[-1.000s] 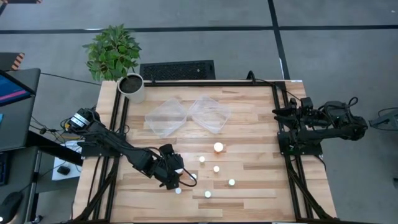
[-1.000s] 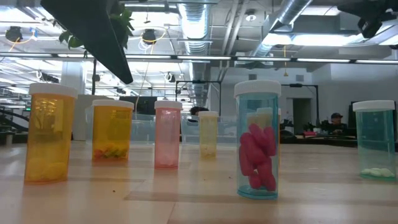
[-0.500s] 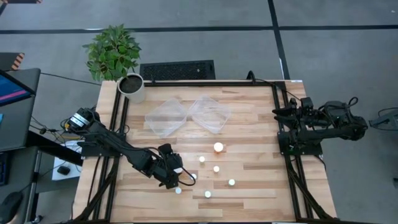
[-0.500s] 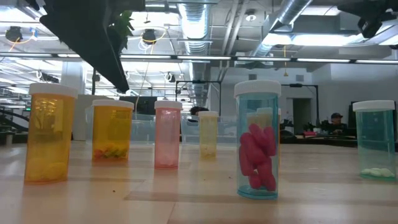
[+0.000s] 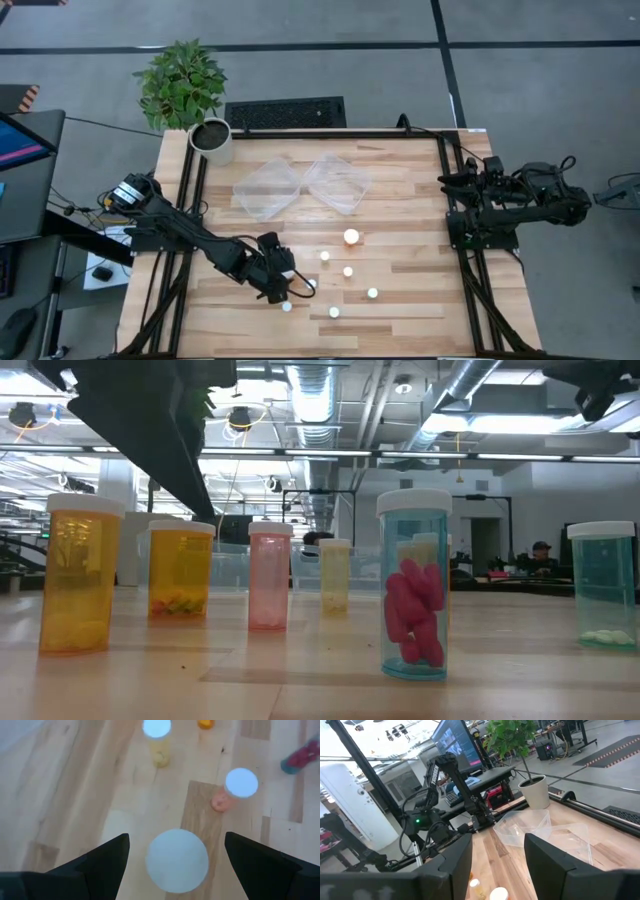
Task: Pick and place medicine bottles into bin by pill shape (circle, oval)
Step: Put the big orange capsule bottle into the left transparent bin
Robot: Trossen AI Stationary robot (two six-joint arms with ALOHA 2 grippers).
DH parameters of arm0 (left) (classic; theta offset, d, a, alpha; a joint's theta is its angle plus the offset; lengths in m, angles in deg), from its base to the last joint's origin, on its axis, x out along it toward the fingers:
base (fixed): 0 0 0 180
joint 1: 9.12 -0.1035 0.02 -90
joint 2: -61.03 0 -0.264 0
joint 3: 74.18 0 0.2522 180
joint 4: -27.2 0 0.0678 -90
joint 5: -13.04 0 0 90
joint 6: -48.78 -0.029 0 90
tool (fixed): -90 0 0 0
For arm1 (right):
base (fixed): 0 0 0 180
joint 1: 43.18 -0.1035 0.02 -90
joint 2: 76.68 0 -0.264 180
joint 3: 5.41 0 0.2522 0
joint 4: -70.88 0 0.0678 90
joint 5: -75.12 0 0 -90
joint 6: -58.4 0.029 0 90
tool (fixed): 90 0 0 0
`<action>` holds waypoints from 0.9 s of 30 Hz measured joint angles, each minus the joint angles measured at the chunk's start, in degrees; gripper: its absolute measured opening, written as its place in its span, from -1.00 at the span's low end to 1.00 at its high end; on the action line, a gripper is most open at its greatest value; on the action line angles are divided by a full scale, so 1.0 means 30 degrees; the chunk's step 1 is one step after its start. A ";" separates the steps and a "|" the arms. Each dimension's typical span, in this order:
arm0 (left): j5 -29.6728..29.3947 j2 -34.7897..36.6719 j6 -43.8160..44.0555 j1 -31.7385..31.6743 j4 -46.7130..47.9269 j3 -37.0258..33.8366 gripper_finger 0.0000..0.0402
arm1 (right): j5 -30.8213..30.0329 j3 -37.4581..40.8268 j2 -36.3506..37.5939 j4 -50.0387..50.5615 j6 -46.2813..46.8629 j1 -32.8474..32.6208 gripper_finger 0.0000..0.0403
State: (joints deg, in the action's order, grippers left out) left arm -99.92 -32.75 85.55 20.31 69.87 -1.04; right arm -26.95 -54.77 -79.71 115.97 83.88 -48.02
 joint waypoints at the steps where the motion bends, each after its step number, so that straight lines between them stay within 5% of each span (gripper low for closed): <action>1: 0.0036 -0.0007 -0.0022 -0.0029 -0.0079 -0.0122 0.61 | 0.0000 0.0000 0.0000 0.0006 0.0006 0.0007 -0.06; 27: 0.1081 -0.0044 -0.0616 -0.0313 -0.0636 -0.0889 0.61 | 0.0007 0.0000 0.0000 -0.0001 0.0043 0.0001 -0.06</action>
State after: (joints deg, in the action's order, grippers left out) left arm -96.67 -32.88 83.70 19.37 67.96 -3.71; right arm -26.93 -54.77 -79.71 115.97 84.01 -48.02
